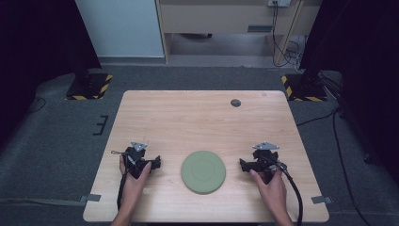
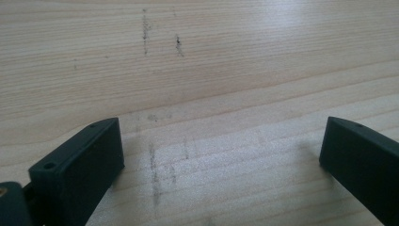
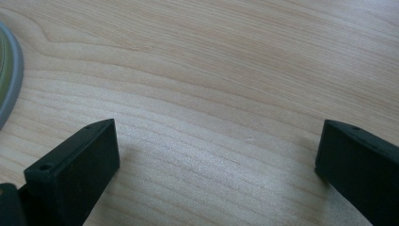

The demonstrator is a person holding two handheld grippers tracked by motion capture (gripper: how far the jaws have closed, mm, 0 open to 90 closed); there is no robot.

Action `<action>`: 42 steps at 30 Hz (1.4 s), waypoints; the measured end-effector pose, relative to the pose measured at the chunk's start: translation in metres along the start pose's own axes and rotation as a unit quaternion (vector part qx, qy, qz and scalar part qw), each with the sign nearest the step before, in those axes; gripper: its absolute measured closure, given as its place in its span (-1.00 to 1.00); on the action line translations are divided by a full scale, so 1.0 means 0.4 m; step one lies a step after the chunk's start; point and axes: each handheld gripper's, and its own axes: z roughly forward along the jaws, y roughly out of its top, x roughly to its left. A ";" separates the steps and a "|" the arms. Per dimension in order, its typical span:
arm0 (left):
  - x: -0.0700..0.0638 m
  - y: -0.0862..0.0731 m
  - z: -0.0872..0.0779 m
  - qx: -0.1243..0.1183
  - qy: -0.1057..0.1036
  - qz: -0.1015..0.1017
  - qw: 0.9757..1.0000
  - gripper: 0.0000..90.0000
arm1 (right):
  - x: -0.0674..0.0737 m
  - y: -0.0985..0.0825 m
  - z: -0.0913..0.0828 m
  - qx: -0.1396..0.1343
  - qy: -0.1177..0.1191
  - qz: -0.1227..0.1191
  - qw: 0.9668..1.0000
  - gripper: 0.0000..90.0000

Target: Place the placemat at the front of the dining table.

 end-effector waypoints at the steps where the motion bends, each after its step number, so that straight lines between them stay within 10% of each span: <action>1: 0.002 -0.001 -0.001 0.000 -0.004 0.004 1.000 -1.00 | 0.000 0.000 0.000 0.000 0.001 -0.001 1.000 -0.99; 19: -0.017 -0.019 -0.027 -0.027 -0.041 0.031 0.998 -0.94 | 0.010 -0.004 -0.009 0.002 0.015 -0.015 1.000 -0.88; 42: -0.142 -0.046 -0.074 -0.034 -0.140 0.099 0.985 -0.94 | 0.133 -0.016 -0.064 -0.024 0.078 -0.074 0.994 -0.88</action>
